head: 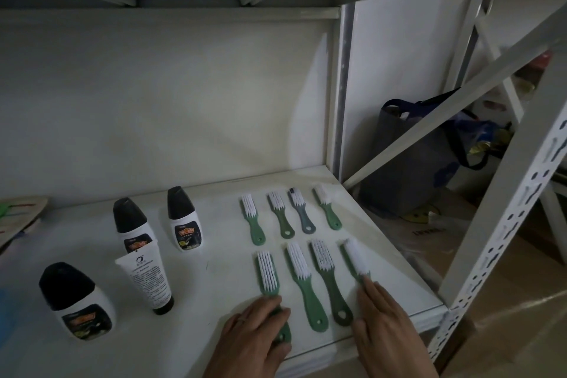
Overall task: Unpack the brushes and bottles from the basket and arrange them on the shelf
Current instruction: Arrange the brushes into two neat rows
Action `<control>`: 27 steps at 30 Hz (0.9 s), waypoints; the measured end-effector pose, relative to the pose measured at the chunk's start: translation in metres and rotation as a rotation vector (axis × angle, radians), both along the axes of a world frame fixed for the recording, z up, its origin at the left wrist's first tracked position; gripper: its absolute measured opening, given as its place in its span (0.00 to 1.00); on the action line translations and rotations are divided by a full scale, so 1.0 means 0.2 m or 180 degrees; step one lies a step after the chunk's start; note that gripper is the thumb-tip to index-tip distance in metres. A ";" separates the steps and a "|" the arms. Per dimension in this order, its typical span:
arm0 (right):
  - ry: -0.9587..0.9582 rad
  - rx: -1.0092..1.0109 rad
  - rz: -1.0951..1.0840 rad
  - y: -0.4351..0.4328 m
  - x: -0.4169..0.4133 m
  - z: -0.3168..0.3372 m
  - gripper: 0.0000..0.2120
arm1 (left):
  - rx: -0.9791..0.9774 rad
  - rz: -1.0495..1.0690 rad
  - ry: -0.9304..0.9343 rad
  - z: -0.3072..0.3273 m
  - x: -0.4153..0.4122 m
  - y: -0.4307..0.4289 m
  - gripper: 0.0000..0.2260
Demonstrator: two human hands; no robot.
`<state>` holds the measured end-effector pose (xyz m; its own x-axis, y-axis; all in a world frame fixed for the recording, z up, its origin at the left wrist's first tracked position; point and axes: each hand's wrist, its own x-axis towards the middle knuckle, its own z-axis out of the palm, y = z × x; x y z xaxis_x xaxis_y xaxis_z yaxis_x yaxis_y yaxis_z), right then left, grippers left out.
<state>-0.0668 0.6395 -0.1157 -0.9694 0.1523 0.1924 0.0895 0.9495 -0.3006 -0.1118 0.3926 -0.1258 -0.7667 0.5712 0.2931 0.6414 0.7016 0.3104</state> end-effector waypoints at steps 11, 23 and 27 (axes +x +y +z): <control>0.0215 -0.0276 -0.0010 -0.06 0.01 0.13 0.25 | 0.0246 -0.0012 -0.0116 0.17 0.15 -0.18 0.16; -0.0353 -0.2108 0.1015 -0.93 -0.22 0.39 0.20 | 0.1352 0.3108 -0.0828 0.36 0.07 -1.16 0.15; -0.0589 -0.2055 0.0997 -1.23 -0.38 0.35 0.33 | 0.2014 0.2582 -0.1256 0.33 -0.03 -1.13 0.25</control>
<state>-0.1423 0.3941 -0.0464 -0.9939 -0.1093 -0.0125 -0.0533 0.5781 -0.8142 -0.1168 0.1665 -0.0608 -0.9503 -0.3112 0.0072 -0.1611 0.5116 0.8440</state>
